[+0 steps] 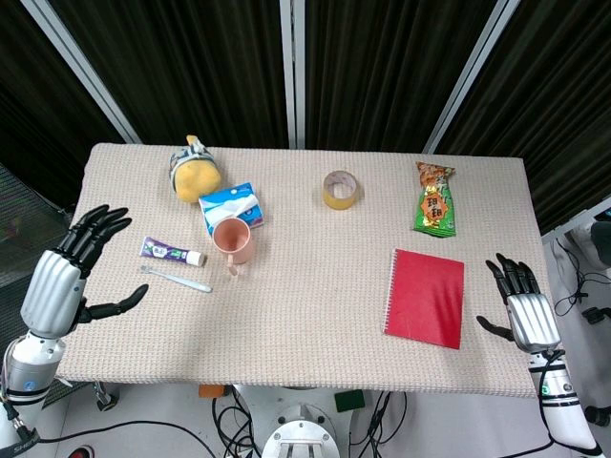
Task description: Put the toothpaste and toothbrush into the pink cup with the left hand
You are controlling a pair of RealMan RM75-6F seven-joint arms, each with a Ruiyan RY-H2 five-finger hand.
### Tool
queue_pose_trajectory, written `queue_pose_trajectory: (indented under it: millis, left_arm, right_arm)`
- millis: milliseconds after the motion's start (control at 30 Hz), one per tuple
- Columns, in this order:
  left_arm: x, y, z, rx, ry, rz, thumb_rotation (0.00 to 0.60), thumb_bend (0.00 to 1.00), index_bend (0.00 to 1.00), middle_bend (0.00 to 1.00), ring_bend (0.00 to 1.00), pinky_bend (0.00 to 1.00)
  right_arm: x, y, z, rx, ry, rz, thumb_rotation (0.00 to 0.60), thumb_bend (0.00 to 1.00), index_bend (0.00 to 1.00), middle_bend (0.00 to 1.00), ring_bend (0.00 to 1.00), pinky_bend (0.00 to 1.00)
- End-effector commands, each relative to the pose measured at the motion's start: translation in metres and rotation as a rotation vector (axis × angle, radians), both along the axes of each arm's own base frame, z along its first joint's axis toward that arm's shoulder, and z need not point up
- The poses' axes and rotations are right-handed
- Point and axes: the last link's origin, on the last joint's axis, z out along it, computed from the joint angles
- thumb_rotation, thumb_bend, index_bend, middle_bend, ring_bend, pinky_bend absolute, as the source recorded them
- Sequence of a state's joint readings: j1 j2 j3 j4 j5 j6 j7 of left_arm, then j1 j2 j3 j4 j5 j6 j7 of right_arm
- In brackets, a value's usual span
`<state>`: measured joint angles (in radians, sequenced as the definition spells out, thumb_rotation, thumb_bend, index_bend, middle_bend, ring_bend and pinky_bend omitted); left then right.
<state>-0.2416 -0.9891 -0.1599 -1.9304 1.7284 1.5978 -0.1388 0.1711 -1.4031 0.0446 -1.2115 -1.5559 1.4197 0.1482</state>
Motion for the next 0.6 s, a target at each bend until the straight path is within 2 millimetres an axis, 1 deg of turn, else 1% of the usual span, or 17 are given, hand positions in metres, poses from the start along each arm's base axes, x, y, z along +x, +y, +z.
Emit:
queue_pose_trajectory:
  millis: [33, 233, 367, 500, 600]
  left_arm:
    - [-0.001, 0.000, 0.000, -0.002, -0.002, 0.003, 0.457, 0.21, 0.14, 0.13, 0.09, 0.21]
    - [-0.002, 0.001, -0.002, -0.011, -0.001, 0.004, 0.457, 0.21, 0.14, 0.13, 0.09, 0.21]
    - [-0.003, 0.003, -0.003, -0.013, 0.014, 0.010, 0.463, 0.21, 0.14, 0.13, 0.09, 0.21]
    - [-0.010, 0.012, -0.005, -0.014, 0.048, 0.056, 0.497, 0.21, 0.14, 0.13, 0.09, 0.21]
    - [-0.020, 0.021, -0.009, -0.034, 0.076, 0.112, 0.494, 0.21, 0.15, 0.13, 0.09, 0.21]
  right_arm:
    - [0.000, 0.000, 0.000, -0.001, 0.000, 0.001, 0.600, 0.34, 0.00, 0.00, 0.00, 0.00]
    - [-0.002, 0.002, 0.000, 0.018, -0.004, 0.007, 0.600, 0.33, 0.00, 0.00, 0.00, 0.00]
    - [-0.001, 0.002, 0.005, -0.002, -0.006, 0.018, 0.600, 0.33, 0.00, 0.00, 0.00, 0.00]
    - [0.005, -0.001, 0.014, -0.035, -0.014, 0.035, 0.600, 0.36, 0.00, 0.00, 0.00, 0.00]
    - [0.013, -0.004, 0.021, -0.063, -0.053, 0.054, 0.600, 0.36, 0.00, 0.00, 0.00, 0.00]
